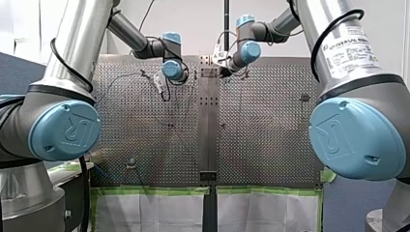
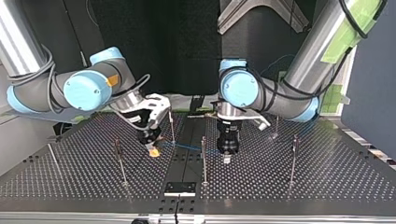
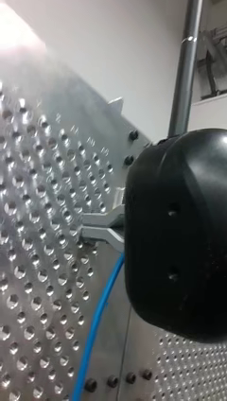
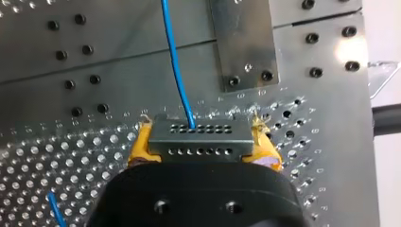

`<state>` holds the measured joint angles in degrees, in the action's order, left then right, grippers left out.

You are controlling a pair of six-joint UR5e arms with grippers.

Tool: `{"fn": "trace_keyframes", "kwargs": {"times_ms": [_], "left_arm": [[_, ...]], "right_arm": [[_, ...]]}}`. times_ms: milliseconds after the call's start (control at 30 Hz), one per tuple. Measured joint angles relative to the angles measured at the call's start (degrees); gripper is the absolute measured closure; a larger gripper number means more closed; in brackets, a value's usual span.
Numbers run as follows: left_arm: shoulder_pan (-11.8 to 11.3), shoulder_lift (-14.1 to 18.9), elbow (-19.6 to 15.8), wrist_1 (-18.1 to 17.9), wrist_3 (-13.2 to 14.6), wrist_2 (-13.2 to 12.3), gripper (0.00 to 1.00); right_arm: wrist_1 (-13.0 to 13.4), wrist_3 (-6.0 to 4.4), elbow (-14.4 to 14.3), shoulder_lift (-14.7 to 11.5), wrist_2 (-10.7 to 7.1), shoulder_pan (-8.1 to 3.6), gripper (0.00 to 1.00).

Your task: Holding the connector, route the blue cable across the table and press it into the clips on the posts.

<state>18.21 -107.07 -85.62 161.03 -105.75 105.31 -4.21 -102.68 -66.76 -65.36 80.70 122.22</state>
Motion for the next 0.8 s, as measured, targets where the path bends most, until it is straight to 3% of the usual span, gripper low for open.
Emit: {"fn": "trace_keyframes", "kwargs": {"times_ms": [267,633,700,767,800], "left_arm": [[-0.71,-2.64,2.74,0.08,-0.05,-1.09,1.0],[-1.81,-2.88,3.02,1.02,-0.05,-1.75,1.0],[-1.8,-2.9,3.03,1.33,-0.1,-1.94,0.96],[-1.76,-2.88,3.03,1.68,-0.25,-2.22,0.75],[-1.73,-2.87,3.03,1.83,-0.32,-2.31,0.75]], "right_arm": [[0.07,-0.52,1.89,1.26,-0.9,-1.82,1.0],[0.01,-0.85,3.38,2.46,-1.83,-3.45,1.0],[0.0,-0.86,3.4,2.5,-1.99,-3.59,1.0],[-0.01,-0.84,3.41,2.52,-2.06,-3.66,1.0],[-0.03,-0.82,3.41,2.53,-2.08,-3.67,1.0]]}}
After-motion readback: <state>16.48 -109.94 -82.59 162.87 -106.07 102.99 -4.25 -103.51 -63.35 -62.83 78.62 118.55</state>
